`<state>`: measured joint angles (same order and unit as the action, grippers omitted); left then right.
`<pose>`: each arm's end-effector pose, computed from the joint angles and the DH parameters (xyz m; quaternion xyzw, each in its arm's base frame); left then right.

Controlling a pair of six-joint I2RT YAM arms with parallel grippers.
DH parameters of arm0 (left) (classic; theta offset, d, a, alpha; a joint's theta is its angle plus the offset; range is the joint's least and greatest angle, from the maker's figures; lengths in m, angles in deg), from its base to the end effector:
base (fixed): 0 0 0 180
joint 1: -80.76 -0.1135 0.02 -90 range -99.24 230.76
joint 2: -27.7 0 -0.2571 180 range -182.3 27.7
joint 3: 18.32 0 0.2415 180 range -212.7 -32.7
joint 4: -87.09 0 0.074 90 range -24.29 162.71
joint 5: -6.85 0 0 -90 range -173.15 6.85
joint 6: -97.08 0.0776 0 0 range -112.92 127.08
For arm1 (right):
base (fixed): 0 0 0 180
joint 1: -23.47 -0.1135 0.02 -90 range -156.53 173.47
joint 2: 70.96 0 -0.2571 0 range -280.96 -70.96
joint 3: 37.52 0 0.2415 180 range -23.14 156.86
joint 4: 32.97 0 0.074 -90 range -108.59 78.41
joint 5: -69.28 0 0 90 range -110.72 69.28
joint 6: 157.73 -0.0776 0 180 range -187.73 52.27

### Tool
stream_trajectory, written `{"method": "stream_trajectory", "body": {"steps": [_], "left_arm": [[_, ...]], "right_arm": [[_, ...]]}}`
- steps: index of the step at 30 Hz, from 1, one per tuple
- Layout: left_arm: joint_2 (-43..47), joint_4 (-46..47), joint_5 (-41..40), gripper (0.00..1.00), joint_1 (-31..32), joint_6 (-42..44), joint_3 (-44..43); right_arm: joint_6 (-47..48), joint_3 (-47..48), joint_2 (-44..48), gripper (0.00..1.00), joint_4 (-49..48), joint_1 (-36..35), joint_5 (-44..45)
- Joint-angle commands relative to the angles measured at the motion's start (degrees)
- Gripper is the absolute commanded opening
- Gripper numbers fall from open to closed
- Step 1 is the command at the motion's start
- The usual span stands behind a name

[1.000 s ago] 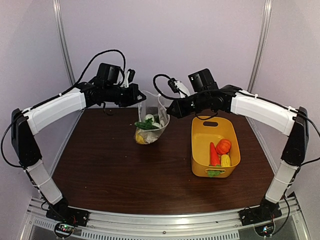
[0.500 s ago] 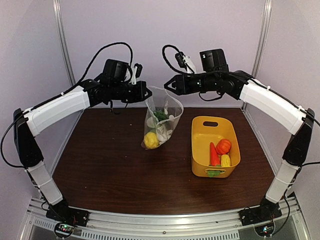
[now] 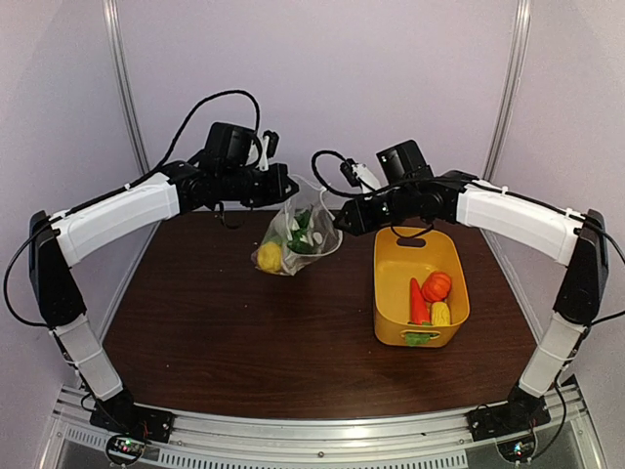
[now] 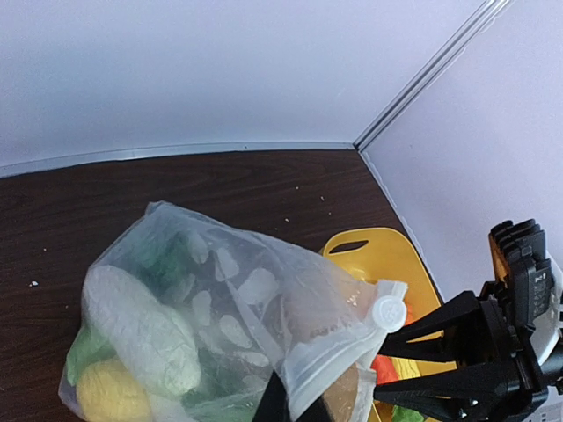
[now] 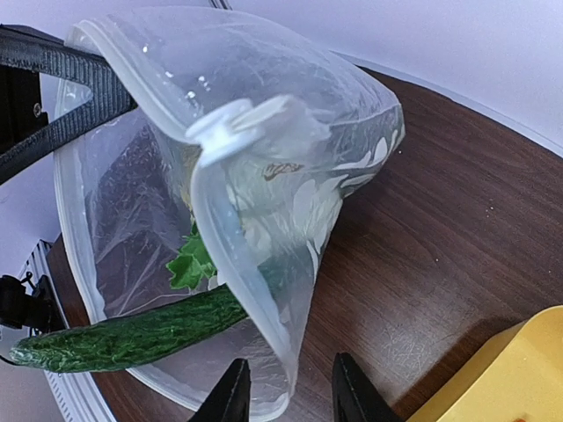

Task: Place the food in the zip-top bag and seal the zipper
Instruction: Adjust the zipper food storage bag at the center of the board.

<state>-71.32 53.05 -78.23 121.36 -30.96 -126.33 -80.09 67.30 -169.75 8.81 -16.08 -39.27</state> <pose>0.3267 -0.2887 0.3411 0.0419 0.8421 -0.3679 0.3921 0.3075 0.2860 0.3067 -0.2779 0.8365 0.3259 0.3418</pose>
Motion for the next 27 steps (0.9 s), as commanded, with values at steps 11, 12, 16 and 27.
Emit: {"method": "stream_trajectory", "body": {"steps": [11, 12, 16, 27], "left_arm": [[2.17, 4.79, -2.60, 0.00, 0.09, -0.37, 4.18], [2.10, 4.81, -2.59, 0.00, 0.09, -0.09, 4.17], [1.52, 3.22, -7.51, 0.00, 0.09, 5.21, 3.53], [-1.08, -3.79, -10.75, 0.00, 1.41, 12.49, -6.54]], "right_arm": [[-2.13, 3.90, -2.52, 0.00, -0.33, -0.35, -4.00], [-1.84, 5.66, -3.07, 0.00, 0.42, -0.29, -4.32], [-1.48, 10.53, -2.69, 0.00, -0.80, -0.18, -6.01], [1.70, 23.36, -10.49, 0.00, 4.18, 1.41, -10.85]]}}
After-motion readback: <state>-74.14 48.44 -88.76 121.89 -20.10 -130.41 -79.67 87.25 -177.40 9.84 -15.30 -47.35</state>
